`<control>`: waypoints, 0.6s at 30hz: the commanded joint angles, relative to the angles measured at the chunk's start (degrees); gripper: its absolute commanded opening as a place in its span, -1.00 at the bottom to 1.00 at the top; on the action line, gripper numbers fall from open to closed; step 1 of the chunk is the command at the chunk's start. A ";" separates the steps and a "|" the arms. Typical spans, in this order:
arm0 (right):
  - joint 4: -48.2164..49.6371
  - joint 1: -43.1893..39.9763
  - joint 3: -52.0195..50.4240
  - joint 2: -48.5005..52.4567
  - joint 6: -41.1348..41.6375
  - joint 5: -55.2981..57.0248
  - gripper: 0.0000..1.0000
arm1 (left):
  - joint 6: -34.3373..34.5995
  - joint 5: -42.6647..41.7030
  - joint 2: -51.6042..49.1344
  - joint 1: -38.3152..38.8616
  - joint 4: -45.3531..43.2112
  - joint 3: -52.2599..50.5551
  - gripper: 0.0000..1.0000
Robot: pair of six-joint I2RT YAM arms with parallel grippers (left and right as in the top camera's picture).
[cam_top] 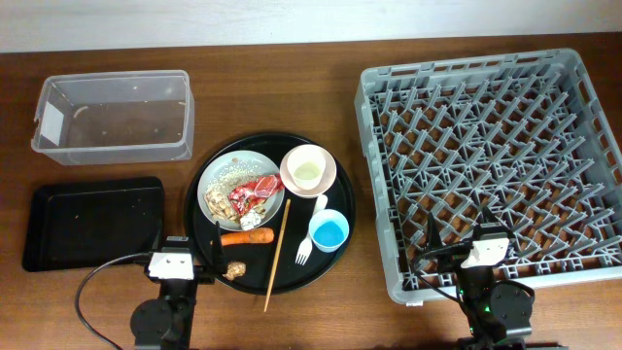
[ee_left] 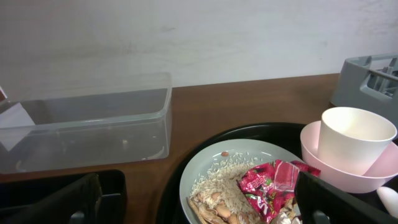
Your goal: Sort waste into correct bins and load items into the dishwasher rack
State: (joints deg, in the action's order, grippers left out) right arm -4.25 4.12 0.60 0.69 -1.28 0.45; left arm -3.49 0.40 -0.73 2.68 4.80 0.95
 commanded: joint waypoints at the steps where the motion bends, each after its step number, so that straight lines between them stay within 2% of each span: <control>1: -0.31 0.37 -0.28 -0.33 0.20 1.53 0.97 | -0.70 -0.61 0.07 -0.09 -0.04 -0.44 0.98; 18: -0.11 0.37 -0.28 -0.33 0.22 -0.85 0.97 | -0.66 -1.31 0.04 -0.11 0.11 -0.42 0.98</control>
State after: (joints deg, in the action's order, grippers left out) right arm -4.27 4.12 0.60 0.69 -1.30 -0.03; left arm -3.49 0.16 -0.73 2.68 3.64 0.95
